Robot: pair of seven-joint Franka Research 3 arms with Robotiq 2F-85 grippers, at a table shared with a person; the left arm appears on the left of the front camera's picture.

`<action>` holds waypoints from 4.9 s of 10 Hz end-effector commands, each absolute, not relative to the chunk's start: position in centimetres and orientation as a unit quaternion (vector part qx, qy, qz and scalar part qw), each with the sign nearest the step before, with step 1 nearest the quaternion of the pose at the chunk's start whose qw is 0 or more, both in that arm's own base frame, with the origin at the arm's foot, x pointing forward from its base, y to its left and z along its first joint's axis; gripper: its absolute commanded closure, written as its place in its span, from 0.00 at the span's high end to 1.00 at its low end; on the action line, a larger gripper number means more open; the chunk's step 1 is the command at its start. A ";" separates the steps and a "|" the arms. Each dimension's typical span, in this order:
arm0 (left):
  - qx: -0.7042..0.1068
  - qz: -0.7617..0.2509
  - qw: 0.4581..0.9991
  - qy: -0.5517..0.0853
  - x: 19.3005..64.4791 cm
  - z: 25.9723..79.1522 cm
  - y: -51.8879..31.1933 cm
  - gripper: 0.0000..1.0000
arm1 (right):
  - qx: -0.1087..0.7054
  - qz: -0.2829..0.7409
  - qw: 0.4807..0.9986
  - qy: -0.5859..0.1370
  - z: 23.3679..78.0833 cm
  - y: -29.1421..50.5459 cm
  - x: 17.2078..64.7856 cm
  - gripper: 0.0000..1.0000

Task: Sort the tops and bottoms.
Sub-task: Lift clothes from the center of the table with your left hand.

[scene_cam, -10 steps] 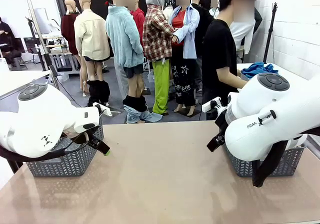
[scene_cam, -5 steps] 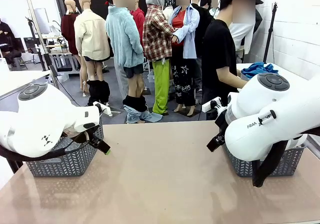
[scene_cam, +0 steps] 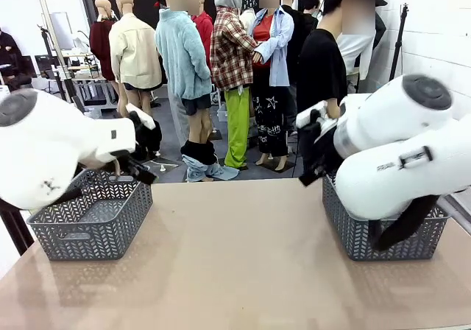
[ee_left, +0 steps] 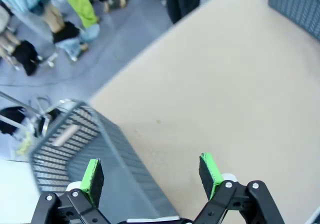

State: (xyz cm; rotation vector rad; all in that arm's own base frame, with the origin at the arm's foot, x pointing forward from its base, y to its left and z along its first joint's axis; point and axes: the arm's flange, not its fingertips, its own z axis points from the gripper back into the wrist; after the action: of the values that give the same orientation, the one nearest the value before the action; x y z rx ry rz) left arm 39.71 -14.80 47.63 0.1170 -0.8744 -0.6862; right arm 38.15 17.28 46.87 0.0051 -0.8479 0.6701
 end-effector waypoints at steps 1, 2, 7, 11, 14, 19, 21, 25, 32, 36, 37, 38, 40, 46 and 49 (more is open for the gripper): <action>0.107 -0.286 0.837 -0.453 37.8 50.9 -12.3 1.00 | -0.025 0.257 0.848 -0.464 50.8 14.6 37.0 1.00; 0.126 -0.290 0.829 -0.461 37.0 52.5 -9.8 1.00 | -0.030 0.211 0.845 -0.490 52.6 12.2 36.7 1.00; 0.154 -0.123 0.875 -0.443 34.3 54.8 4.0 1.00 | -0.045 -0.076 0.866 -0.491 52.7 -4.6 34.0 1.00; 0.159 -0.026 0.894 -0.419 31.1 52.9 17.2 1.00 | -0.005 -0.193 0.867 -0.460 46.0 -14.4 31.6 1.00; 0.125 -0.014 0.910 -0.394 30.9 50.9 23.1 1.00 | 0.030 -0.218 0.880 -0.421 41.5 -15.4 32.4 1.00; 0.147 -0.003 0.908 -0.391 31.5 52.5 23.2 1.00 | 0.006 -0.230 0.885 -0.405 46.5 -18.2 38.0 1.00; 0.147 -0.003 0.908 -0.391 31.5 52.5 23.2 1.00 | 0.006 -0.230 0.885 -0.405 46.5 -18.2 38.0 1.00; 0.147 -0.003 0.908 -0.391 31.5 52.5 23.2 1.00 | 0.006 -0.230 0.885 -0.405 46.5 -18.2 38.0 1.00; 0.147 -0.003 0.908 -0.391 31.5 52.5 23.2 1.00 | 0.006 -0.230 0.885 -0.405 46.5 -18.2 38.0 1.00; 0.147 -0.003 0.908 -0.391 31.5 52.5 23.2 1.00 | 0.006 -0.230 0.885 -0.405 46.5 -18.2 38.0 1.00; 0.147 -0.003 0.908 -0.391 31.5 52.5 23.2 1.00 | 0.006 -0.230 0.885 -0.405 46.5 -18.2 38.0 1.00; 0.147 -0.003 0.908 -0.391 31.5 52.5 23.2 1.00 | 0.006 -0.230 0.885 -0.405 46.5 -18.2 38.0 1.00; 0.147 -0.003 0.908 -0.391 31.5 52.5 23.2 1.00 | 0.006 -0.230 0.885 -0.405 46.5 -18.2 38.0 1.00; 0.147 -0.003 0.908 -0.391 31.5 52.5 23.2 1.00 | 0.006 -0.230 0.885 -0.405 46.5 -18.2 38.0 1.00; 0.147 -0.003 0.908 -0.391 31.5 52.5 23.2 1.00 | 0.006 -0.230 0.885 -0.405 46.5 -18.2 38.0 1.00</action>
State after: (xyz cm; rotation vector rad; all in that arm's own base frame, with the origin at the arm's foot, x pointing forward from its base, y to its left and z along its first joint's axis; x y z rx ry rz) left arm 31.55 23.22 52.42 0.2993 -0.8081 -0.0194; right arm 38.13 -18.19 46.52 0.0070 -0.8496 -0.4753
